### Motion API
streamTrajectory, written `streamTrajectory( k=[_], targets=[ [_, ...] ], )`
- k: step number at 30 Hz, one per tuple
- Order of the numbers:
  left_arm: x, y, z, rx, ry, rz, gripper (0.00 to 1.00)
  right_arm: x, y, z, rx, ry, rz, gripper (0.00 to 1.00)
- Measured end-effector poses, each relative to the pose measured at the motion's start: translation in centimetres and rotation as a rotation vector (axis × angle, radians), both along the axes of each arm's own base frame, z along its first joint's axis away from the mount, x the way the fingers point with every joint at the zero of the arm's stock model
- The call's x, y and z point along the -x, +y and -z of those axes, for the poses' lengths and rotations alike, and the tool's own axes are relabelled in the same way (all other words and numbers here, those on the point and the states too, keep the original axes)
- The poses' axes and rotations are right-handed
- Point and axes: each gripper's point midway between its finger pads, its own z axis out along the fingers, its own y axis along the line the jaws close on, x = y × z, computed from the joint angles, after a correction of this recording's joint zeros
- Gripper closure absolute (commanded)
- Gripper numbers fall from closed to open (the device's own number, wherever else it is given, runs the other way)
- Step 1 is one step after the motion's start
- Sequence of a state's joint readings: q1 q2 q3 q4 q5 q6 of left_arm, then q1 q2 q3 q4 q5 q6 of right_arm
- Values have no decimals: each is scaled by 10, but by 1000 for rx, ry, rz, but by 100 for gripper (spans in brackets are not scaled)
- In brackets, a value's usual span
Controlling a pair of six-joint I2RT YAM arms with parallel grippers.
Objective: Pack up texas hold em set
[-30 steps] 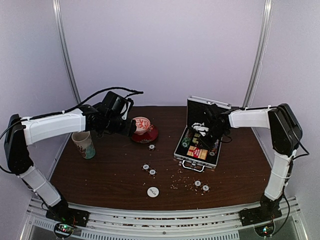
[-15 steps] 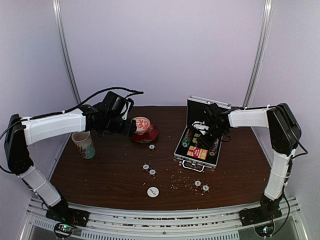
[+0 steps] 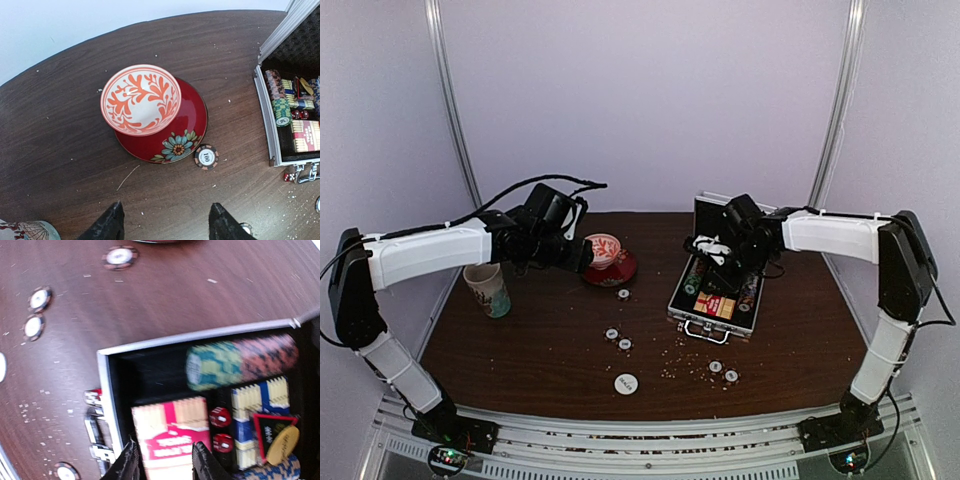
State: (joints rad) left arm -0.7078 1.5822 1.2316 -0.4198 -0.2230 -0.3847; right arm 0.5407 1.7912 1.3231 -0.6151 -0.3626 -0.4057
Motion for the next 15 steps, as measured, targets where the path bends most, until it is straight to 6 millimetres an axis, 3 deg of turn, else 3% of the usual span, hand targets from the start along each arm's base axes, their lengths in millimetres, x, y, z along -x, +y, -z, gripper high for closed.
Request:
streamTrajectory(
  k=[8, 15],
  targets=[
    [0, 0, 0, 1, 2, 2, 41, 58, 45, 12, 54, 44, -208, 65],
    [2, 0, 4, 1, 10, 6, 41, 69, 62, 36, 137, 59, -267, 62]
  ],
)
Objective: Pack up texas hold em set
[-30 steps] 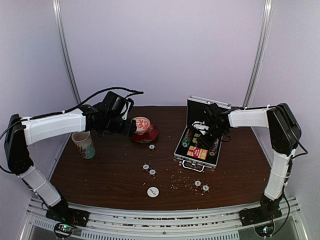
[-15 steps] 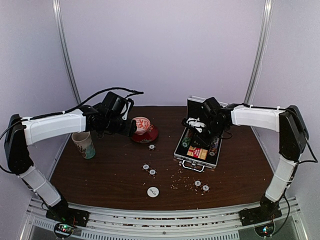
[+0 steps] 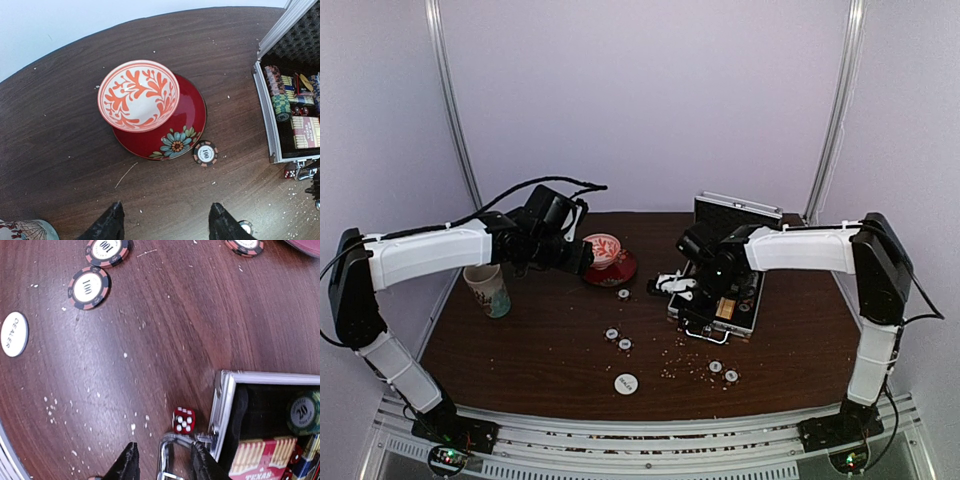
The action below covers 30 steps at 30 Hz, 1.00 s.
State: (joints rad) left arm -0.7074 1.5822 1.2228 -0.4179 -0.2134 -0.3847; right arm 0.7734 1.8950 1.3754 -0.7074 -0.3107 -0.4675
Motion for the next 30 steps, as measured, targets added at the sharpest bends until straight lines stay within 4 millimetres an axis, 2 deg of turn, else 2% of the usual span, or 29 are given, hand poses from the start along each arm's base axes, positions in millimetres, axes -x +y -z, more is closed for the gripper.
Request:
streamTrajectory(
  k=[7, 20, 25, 30],
  targets=[
    [2, -1, 3, 1, 9, 8, 41, -7, 15, 14, 74, -48, -18, 60],
    [5, 0, 11, -1, 23, 15, 41, -14, 7, 27, 177, -85, -3, 60],
    [5, -2, 10, 7, 21, 20, 41, -7, 12, 31, 192, -81, -27, 61],
    [5, -3, 11, 11, 20, 23, 41, 12, 12, 39, 236, -46, -67, 61]
  ],
)
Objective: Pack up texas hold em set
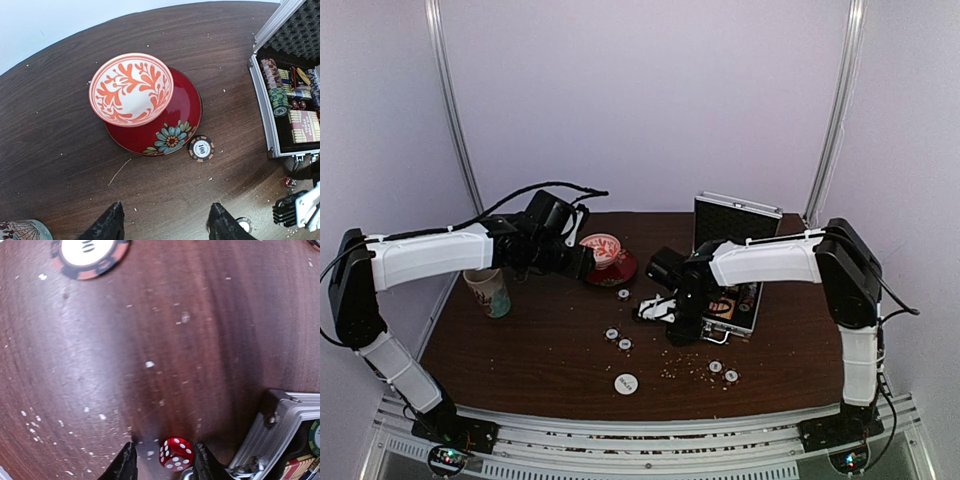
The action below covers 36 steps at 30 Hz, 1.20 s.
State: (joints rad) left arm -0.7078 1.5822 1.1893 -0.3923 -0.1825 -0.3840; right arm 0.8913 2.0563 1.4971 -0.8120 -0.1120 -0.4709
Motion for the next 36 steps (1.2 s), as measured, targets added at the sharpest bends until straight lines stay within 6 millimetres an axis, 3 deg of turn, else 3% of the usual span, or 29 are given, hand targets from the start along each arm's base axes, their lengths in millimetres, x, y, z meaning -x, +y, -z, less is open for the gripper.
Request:
streamTrajectory(
  k=[5, 13, 26, 36],
  targets=[
    [0, 0, 1, -1, 2, 0, 41, 13, 0, 2, 24, 26, -24, 61],
    [1, 0, 2, 1, 3, 3, 41, 18, -3, 2, 38, 43, -26, 62],
    [1, -1, 7, -5, 15, 6, 41, 18, -3, 2, 39, 43, -20, 83],
    [1, -2, 10, -7, 21, 9, 41, 14, -5, -5, 29, 32, -10, 87]
  ],
)
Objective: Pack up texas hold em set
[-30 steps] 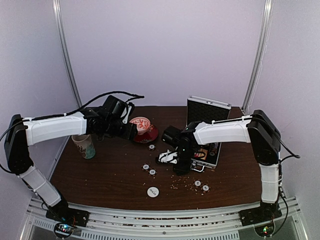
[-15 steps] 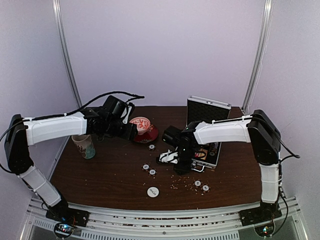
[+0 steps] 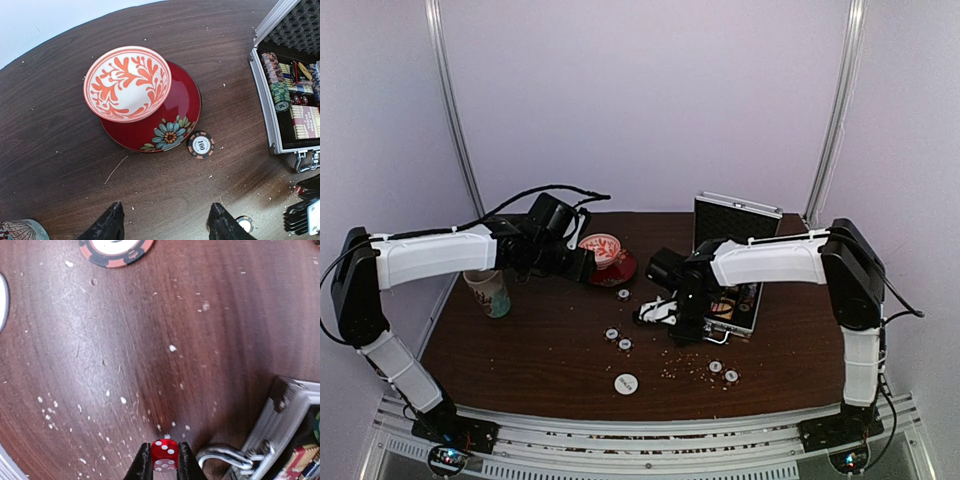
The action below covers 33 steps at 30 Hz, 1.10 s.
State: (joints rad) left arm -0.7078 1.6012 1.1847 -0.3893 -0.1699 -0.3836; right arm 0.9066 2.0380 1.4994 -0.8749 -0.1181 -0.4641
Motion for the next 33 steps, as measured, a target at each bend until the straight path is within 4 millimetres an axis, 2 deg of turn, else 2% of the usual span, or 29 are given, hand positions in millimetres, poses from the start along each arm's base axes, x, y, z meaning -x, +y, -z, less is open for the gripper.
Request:
streamTrajectory(
  k=[4, 8, 10, 15, 21, 25, 33],
  targets=[
    [0, 0, 2, -3, 3, 0, 41, -12, -8, -24, -38, -30, 34, 87],
    [-1, -1, 9, -13, 16, 2, 41, -35, -23, -53, -92, -79, 102, 87],
    [-1, -1, 13, -20, 23, 4, 41, -48, -35, -61, -103, -96, 145, 87],
    [0, -2, 17, -26, 32, 12, 41, -84, -76, -61, -100, -105, 270, 87],
    [0, -3, 17, -27, 32, 15, 41, -115, -118, -59, -84, -127, 390, 87],
    [0, -3, 18, -26, 35, 17, 41, -122, -129, -51, -67, -121, 418, 87],
    [0, -4, 18, -24, 36, 18, 41, -123, -134, -35, -43, -96, 428, 83]
  ],
)
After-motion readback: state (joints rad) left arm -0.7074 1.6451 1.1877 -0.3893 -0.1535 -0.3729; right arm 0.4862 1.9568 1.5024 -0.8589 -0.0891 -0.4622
